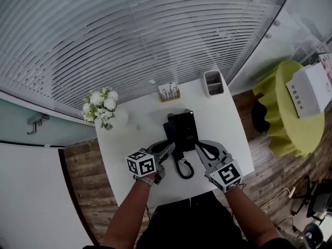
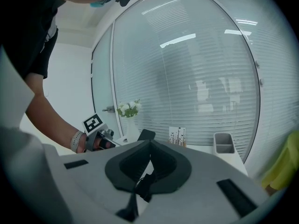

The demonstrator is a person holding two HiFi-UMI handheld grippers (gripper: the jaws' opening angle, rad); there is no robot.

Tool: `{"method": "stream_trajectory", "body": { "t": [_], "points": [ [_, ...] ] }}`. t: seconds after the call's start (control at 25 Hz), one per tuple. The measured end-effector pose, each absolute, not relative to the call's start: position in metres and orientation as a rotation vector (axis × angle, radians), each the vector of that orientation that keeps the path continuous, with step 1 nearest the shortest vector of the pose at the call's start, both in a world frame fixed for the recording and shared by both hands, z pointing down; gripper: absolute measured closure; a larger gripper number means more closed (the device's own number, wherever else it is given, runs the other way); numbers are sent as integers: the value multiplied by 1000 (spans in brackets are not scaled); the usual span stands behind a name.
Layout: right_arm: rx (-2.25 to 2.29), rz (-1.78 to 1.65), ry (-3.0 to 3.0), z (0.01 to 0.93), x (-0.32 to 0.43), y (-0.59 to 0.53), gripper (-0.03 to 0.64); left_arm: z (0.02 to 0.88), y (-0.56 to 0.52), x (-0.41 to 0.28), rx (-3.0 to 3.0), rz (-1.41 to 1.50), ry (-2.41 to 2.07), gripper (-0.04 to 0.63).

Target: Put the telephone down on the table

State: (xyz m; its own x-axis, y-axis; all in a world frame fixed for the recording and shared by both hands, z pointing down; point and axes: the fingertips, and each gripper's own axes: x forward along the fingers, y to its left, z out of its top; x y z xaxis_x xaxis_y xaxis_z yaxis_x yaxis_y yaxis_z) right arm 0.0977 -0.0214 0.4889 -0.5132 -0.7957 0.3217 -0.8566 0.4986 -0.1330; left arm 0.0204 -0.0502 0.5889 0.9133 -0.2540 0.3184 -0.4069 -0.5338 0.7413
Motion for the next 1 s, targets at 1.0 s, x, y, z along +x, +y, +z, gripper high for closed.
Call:
{"method": "stream_trajectory", "body": {
  "t": [1.0],
  "points": [
    [1271, 379, -2605, 455, 36, 3, 597, 506, -15, -64, 2254, 194, -547, 522]
  ]
}}
